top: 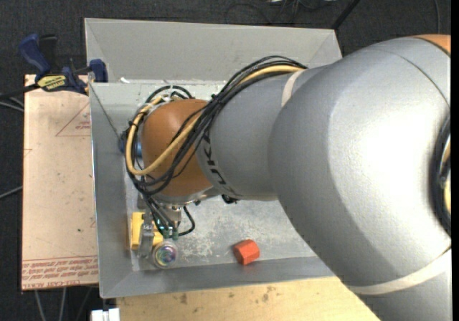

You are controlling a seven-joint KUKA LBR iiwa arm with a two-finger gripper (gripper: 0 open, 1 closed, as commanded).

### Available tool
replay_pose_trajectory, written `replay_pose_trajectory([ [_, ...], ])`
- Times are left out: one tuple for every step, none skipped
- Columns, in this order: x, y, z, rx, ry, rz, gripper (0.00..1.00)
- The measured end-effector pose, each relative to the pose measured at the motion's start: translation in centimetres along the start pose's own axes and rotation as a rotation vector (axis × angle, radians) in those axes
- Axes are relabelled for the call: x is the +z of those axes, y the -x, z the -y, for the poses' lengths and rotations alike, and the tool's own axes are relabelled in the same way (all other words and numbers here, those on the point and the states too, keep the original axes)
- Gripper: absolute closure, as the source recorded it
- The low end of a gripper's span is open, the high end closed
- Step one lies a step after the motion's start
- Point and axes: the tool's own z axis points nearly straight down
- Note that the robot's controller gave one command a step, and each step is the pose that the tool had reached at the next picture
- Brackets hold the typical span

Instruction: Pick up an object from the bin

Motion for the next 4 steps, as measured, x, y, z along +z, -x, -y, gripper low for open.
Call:
replay_pose_trajectory([
  [0.0,0.0,0.0,0.000,0.000,0.000,1.00],
  [1.7,-0.6,3.8,-0.640,-0.001,-0.001,1.00],
  [-7.7,-2.9,2.4,-0.655,0.002,0.008,1.00],
  [-16.6,-2.4,5.4,-0.648,0.000,0.010,1.00],
])
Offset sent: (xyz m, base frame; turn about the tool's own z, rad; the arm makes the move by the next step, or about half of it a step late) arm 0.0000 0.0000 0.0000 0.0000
